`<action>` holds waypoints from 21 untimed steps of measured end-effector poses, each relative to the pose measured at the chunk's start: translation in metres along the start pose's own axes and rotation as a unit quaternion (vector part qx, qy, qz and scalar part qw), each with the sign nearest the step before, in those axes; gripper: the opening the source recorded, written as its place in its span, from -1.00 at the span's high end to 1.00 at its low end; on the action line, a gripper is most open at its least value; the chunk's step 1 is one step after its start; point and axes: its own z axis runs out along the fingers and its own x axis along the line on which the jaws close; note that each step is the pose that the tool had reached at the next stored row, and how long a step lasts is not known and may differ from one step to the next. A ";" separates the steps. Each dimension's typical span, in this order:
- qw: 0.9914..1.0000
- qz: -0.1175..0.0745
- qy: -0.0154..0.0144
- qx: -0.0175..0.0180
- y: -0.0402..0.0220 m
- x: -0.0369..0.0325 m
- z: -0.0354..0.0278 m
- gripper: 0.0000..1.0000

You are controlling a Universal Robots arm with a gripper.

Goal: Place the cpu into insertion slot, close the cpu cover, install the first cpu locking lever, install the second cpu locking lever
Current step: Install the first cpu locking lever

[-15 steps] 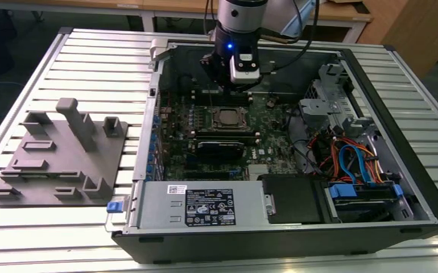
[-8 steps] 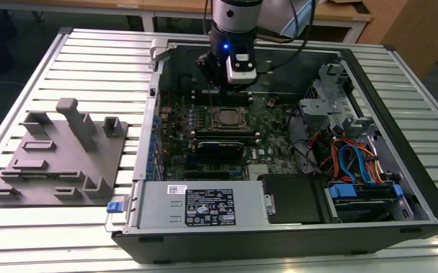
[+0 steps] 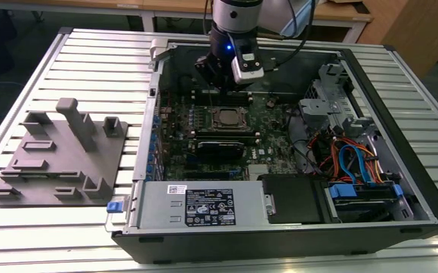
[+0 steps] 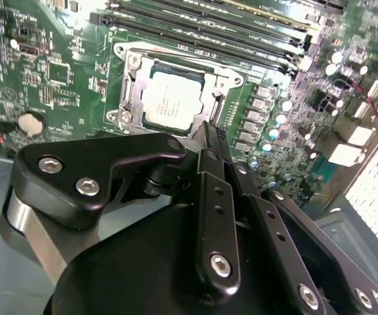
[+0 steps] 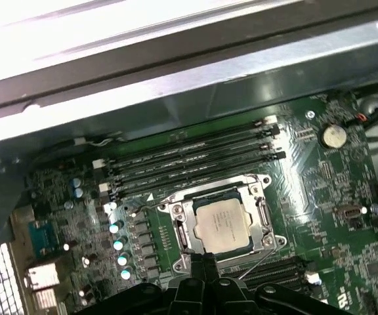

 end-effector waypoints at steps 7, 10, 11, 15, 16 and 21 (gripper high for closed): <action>1.000 -0.007 0.000 0.000 -0.0003 0.0001 0.0000 0.80; 1.000 -0.007 0.000 0.000 -0.0003 0.0003 0.0000 0.80; 1.000 -0.007 0.000 0.000 -0.0003 0.0003 0.0000 0.80; 1.000 -0.008 0.000 0.000 -0.0003 0.0004 0.0000 0.80; 1.000 -0.008 0.000 0.000 -0.0003 0.0004 0.0000 0.80; 1.000 -0.031 0.000 0.001 -0.0004 0.0006 0.0002 0.80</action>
